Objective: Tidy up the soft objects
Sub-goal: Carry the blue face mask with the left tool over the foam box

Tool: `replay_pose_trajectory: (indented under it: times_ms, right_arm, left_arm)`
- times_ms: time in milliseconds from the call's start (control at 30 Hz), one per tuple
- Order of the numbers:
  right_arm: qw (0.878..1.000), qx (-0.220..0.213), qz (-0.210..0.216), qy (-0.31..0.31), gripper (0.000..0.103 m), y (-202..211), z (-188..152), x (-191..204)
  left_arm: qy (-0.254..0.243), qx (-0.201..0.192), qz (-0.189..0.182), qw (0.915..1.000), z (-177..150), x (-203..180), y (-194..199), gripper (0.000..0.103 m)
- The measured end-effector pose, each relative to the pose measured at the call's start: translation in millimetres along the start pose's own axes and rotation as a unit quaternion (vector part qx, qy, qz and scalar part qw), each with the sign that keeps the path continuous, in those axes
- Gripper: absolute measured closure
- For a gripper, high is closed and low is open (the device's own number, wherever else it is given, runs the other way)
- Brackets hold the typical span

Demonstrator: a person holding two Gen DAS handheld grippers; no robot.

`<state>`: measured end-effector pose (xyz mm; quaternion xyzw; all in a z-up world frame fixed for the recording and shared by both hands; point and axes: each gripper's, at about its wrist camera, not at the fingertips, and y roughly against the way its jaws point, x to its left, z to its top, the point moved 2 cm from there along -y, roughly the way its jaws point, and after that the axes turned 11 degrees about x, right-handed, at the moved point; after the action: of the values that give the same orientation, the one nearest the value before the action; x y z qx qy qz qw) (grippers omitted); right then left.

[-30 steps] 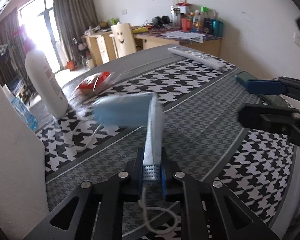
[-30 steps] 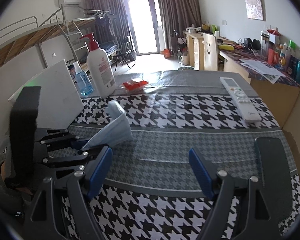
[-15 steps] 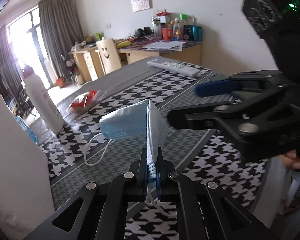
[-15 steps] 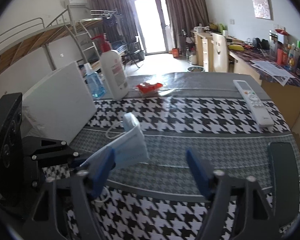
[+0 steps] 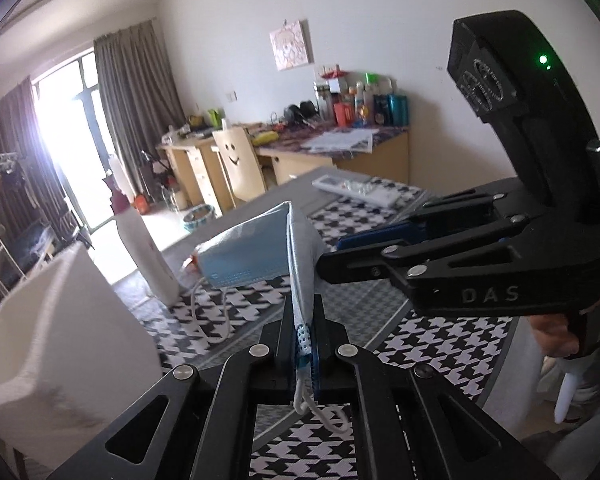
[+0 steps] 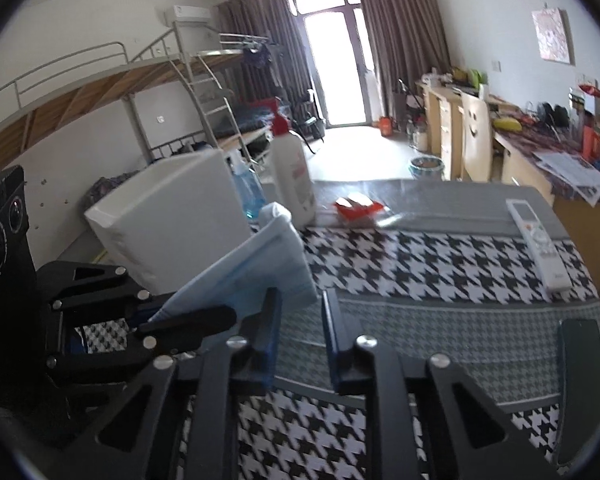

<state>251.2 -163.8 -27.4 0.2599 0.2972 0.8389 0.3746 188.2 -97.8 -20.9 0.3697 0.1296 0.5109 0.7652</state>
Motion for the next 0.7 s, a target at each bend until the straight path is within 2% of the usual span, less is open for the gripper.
replay_pose_trajectory:
  times_ms: [400,700]
  right_arm:
    - [0.997,-0.056,0.021,0.048,0.085,25,25,43]
    - [0.994,-0.074,0.037,0.078,0.085,30,41,73]
  left_arm:
    - [0.024,-0.048,0.047,0.9974,2,27,53,0.098]
    - [0.05,-0.074,0.093,0.9917,6,52,80,0.098]
